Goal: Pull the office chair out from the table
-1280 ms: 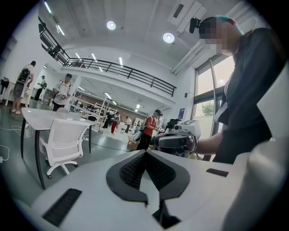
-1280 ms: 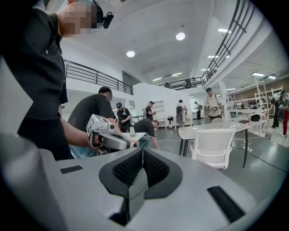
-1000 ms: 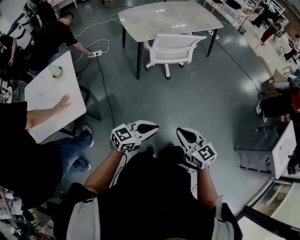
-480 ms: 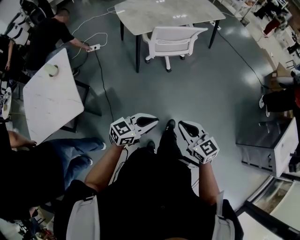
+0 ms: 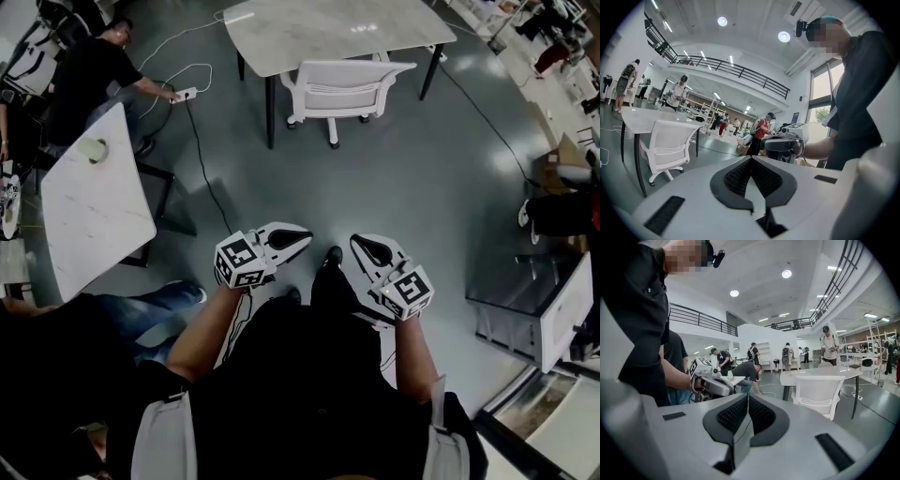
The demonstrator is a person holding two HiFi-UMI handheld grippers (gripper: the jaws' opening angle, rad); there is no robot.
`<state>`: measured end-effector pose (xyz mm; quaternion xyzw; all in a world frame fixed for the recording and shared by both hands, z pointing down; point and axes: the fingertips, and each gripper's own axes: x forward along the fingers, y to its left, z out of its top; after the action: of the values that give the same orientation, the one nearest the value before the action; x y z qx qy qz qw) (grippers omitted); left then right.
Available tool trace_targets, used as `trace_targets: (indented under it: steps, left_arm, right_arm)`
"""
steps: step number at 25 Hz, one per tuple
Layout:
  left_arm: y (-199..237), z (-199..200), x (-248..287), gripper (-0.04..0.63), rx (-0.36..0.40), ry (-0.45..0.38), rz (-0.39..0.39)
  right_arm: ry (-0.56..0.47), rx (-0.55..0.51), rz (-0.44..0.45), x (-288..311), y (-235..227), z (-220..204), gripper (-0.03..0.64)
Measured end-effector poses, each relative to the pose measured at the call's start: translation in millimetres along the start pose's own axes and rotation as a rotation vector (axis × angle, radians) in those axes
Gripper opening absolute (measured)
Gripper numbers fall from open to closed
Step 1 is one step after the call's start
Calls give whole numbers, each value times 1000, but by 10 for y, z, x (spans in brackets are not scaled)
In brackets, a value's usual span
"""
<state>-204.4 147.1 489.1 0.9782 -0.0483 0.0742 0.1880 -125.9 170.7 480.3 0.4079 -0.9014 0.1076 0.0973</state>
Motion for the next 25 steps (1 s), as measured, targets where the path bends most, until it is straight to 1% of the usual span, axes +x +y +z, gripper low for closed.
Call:
trace_targets:
  steps: [4,8,15,20,25]
  left_arm:
    - [277,169,324,12,-12,-9,26]
    - [440,334,677,12,-7,6,34]
    - [775,659,1139,12,-8,-4,93]
    - [1007,720,1359,12,-28,-17,123]
    - [1159,839,1499,12,-20,-27,137]
  right_arm:
    - [16,-18,27,61,-419,57,22]
    - [8,-24,51,65,-835,144,23]
    - [6,-28,89,16,-1505,255,21]
    - [9,-44,115,68,-1820,240,21]
    - [9,-23,117,112,-2046,235,23]
